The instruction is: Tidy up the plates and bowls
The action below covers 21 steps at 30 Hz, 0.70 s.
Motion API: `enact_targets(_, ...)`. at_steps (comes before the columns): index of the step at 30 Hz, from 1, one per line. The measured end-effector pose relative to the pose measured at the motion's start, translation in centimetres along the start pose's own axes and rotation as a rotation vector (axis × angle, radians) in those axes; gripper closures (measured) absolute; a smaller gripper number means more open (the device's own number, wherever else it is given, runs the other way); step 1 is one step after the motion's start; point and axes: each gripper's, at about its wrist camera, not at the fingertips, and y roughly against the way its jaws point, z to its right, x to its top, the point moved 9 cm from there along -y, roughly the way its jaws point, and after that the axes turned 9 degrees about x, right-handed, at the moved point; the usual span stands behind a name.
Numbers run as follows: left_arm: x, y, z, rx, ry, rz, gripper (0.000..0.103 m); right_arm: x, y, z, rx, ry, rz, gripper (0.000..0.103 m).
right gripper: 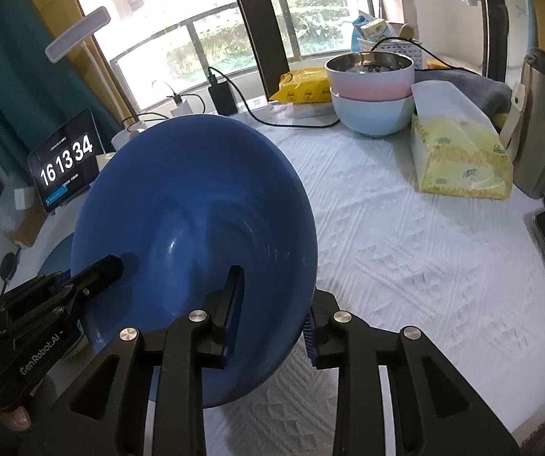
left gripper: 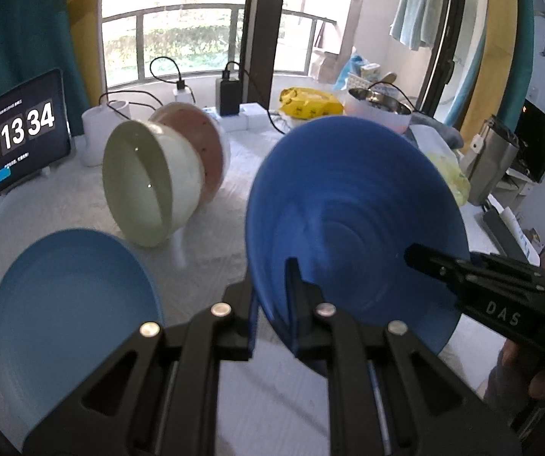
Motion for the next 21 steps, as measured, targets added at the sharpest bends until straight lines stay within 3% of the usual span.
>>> enact_targets(12,-1.1,0.5,-0.5,-0.003,0.006,-0.021,0.089,-0.9,0.0,-0.7,-0.007,0.009,-0.03,0.072)
enact_targets(21,-1.7,0.5,-0.6,-0.002,0.01,-0.037,0.089,-1.6,-0.3,-1.3,-0.001,0.01,-0.054,0.063)
